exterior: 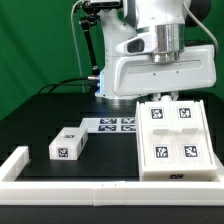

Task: Assemble cabinet

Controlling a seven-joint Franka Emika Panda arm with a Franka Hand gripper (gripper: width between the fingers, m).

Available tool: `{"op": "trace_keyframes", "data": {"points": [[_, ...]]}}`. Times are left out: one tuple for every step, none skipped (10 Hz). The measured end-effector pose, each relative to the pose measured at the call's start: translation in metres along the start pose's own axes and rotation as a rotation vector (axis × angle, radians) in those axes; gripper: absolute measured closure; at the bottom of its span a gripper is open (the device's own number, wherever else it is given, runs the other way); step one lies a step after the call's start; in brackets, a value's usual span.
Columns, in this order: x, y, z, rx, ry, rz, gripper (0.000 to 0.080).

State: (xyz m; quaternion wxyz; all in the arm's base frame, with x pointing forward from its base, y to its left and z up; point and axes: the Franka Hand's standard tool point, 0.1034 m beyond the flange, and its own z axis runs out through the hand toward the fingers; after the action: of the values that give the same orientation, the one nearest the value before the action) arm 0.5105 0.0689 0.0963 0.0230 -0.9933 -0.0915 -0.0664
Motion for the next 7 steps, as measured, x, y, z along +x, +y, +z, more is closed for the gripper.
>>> {"op": "trace_keyframes", "data": {"points": [[0.0, -0.001, 0.001, 0.0, 0.004, -0.001, 0.0797], [0.0, -0.001, 0.002, 0.001, 0.002, -0.001, 0.0797], [-0.001, 0.001, 0.002, 0.0, 0.002, -0.011, 0.0797], [-0.001, 0.004, 0.001, -0.001, 0.001, -0.018, 0.0797], [0.0, 0.003, -0.006, -0.002, -0.007, -0.021, 0.0797], [0.004, 0.002, -0.013, -0.003, -0.012, -0.024, 0.0797], [0.009, 0.003, -0.016, -0.004, -0.011, -0.024, 0.0797]]}}
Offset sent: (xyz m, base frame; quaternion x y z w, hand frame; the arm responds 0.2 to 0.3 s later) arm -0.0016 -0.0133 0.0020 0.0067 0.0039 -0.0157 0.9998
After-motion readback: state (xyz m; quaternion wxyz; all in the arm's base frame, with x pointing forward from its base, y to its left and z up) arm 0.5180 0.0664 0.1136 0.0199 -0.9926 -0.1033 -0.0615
